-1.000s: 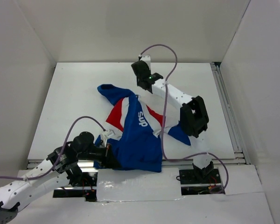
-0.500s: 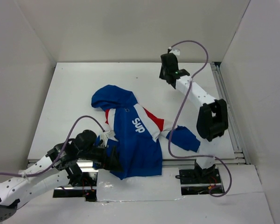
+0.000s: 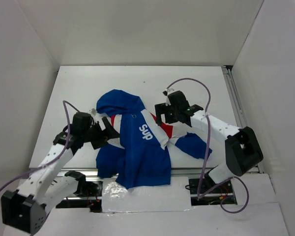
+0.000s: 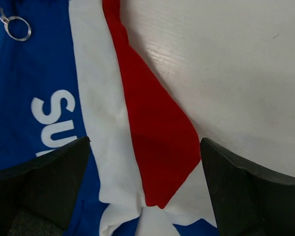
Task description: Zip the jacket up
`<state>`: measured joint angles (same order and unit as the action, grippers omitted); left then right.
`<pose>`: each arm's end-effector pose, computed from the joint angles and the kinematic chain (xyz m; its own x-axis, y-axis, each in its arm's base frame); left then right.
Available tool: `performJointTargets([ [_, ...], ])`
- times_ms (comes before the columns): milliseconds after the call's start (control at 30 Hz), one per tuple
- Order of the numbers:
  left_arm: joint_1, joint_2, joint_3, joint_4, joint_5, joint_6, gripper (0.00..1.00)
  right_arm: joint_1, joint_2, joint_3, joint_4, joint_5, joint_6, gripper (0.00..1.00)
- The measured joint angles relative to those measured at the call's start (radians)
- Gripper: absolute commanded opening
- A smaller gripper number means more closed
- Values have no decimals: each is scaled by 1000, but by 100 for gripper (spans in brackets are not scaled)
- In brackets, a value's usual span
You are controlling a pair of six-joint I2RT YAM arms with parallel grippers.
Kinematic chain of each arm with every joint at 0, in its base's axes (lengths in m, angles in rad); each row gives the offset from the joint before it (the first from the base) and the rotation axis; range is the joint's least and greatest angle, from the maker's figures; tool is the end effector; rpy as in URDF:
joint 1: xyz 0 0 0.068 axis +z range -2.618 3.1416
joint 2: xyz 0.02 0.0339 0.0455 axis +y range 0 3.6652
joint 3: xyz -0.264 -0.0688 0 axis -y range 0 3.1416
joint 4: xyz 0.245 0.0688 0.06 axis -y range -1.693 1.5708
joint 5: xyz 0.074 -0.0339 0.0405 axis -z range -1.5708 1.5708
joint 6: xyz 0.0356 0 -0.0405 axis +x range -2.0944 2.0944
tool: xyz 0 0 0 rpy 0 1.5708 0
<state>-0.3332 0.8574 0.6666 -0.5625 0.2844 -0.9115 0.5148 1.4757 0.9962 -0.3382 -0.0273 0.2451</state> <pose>0.1650 -0.0677 0.2516 -0.7970 -0.5270 -0.2951 -0.2002 0.6915 -0.6941 0.2736 0.1559 0.2366 -0.7394 -0.1396 -0.6586 -0.3391 0.9223 0.1853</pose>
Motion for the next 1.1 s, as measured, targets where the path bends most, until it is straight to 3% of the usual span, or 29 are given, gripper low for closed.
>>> performJointTargets([
  [100, 150, 147, -9, 65, 61, 48, 99, 10, 92, 47, 1, -25, -57, 100],
  [200, 134, 215, -15, 71, 49, 68, 99, 23, 211, 143, 11, -32, -97, 100],
  [467, 110, 202, -53, 42, -87, 43, 99, 91, 496, 407, 12, 17, -167, 97],
  [533, 115, 238, -53, 24, -126, 34, 99, 94, 539, 430, 9, 23, -179, 83],
  [600, 109, 286, -53, 23, -145, 32, 99, 88, 558, 433, 3, 11, -183, 59],
  [633, 99, 306, -53, 25, -149, 31, 95, 84, 560, 433, 0, 4, -181, 49],
  [667, 82, 326, -53, 31, -150, 28, 87, 78, 560, 433, -1, -6, -176, 32],
  [700, 75, 352, -53, 40, -154, 24, 71, 71, 557, 433, 5, -16, -174, 19],
  [733, 35, 364, -53, 47, -151, 21, 61, 63, 553, 432, 11, -23, -166, 1],
  [767, 6, 389, -51, 57, -149, 22, 50, 53, 545, 422, 27, -32, -155, 0],
  [800, -19, 421, -47, 68, -149, 22, 25, 43, 534, 410, 36, -37, -142, 0],
  [867, -63, 499, -24, 68, -156, 13, 4, 16, 512, 392, 46, -54, -121, 0],
  [900, -83, 544, 2, 52, -154, 11, 0, 0, 501, 385, 53, -69, -112, 0],
  [1100, -105, 670, 132, 13, -190, -15, 0, -105, 467, 375, 64, -75, -61, 0],
])
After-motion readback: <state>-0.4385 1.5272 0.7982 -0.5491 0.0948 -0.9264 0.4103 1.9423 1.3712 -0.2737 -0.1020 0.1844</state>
